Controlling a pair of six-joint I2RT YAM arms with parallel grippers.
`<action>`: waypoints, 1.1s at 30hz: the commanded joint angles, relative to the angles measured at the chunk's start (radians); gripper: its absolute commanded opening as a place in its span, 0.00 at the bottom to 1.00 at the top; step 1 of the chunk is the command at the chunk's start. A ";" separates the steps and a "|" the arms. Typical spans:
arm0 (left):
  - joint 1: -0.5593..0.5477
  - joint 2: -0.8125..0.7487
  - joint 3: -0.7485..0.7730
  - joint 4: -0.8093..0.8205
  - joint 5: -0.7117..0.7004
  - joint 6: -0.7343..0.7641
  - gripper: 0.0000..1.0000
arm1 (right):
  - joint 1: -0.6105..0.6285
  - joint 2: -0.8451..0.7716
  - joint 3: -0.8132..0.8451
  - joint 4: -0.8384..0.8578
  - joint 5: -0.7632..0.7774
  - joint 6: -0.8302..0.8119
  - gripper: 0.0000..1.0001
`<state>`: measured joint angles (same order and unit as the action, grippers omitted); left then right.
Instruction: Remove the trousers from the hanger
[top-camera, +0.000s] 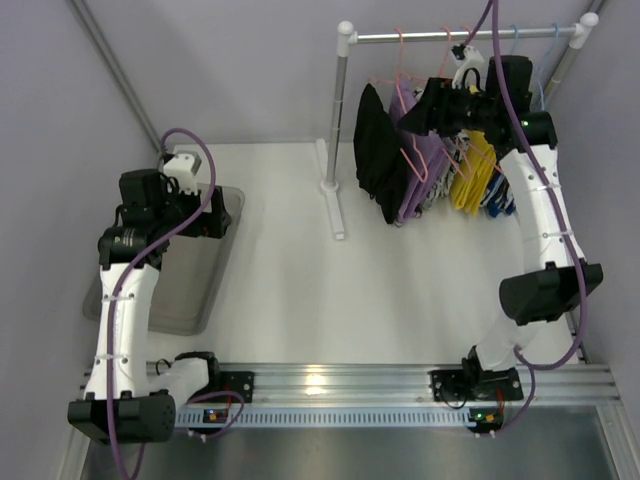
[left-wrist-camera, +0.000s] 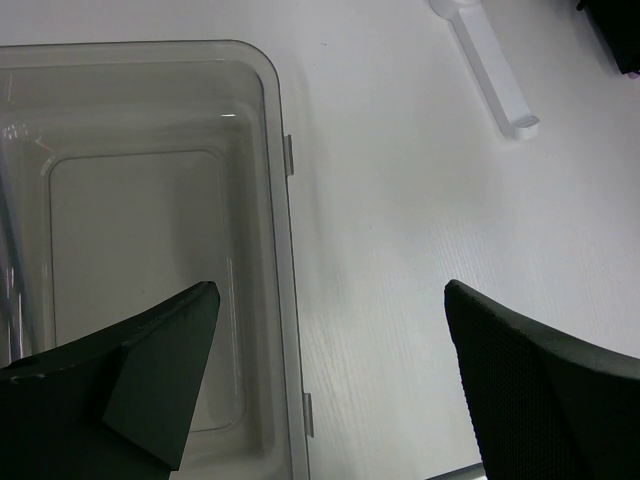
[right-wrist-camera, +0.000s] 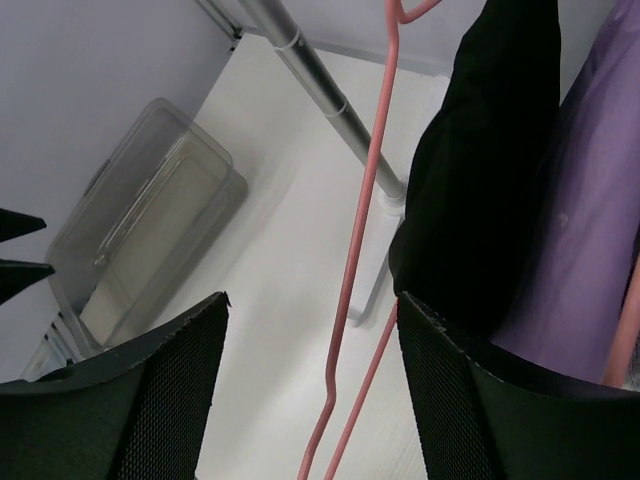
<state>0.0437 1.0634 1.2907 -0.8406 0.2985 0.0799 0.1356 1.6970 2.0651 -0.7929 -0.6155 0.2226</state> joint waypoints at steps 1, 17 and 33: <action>-0.002 -0.002 0.021 0.021 0.001 -0.002 0.99 | 0.039 0.053 0.082 0.121 0.004 0.064 0.66; -0.004 -0.025 -0.070 0.038 -0.016 -0.009 0.99 | 0.064 0.184 0.151 0.244 -0.069 0.167 0.04; -0.004 -0.102 -0.087 0.167 0.050 0.004 0.99 | 0.000 0.056 0.056 0.572 -0.193 0.417 0.00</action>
<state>0.0437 0.9718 1.1889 -0.7631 0.3168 0.0845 0.1703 1.8618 2.1056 -0.4641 -0.7643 0.5495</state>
